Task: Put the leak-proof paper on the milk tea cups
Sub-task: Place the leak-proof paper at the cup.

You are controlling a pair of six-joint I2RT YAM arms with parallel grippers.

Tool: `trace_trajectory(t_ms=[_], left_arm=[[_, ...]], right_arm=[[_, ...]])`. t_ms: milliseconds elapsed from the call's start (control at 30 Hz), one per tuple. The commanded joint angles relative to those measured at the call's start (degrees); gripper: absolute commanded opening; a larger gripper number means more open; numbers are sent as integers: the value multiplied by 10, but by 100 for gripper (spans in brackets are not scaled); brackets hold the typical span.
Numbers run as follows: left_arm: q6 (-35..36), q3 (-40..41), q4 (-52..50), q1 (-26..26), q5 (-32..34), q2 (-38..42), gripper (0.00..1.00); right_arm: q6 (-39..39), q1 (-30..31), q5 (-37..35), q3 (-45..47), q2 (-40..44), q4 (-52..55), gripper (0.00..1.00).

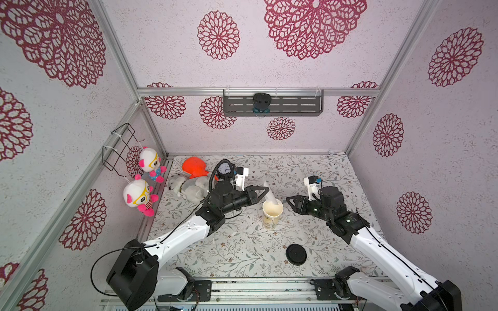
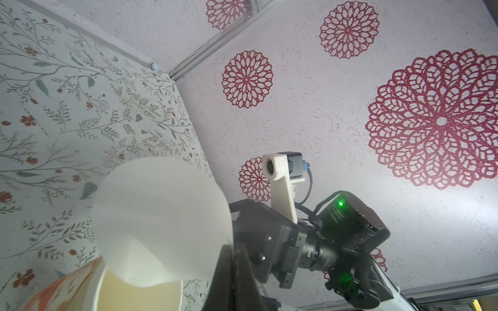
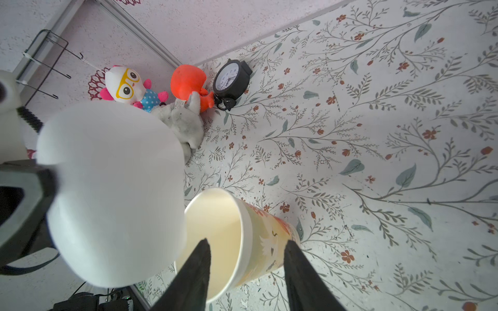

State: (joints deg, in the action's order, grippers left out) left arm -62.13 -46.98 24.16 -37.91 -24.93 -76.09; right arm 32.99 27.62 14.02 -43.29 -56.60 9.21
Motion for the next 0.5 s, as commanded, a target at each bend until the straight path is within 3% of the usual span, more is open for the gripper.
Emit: trace_trajectory(t_ms=[0, 167, 467], left_arm=[[-23, 0, -8, -12, 2, 4, 0], [-34, -5, 12, -19, -12, -18, 0], [-38, -33, 25, -29, -32, -61, 0]], right_arm=[[-15, -2, -24, -16, 19, 3, 52], [-15, -2, -25, -9, 18, -6, 63], [-14, -2, -37, 4, 30, -13, 73]])
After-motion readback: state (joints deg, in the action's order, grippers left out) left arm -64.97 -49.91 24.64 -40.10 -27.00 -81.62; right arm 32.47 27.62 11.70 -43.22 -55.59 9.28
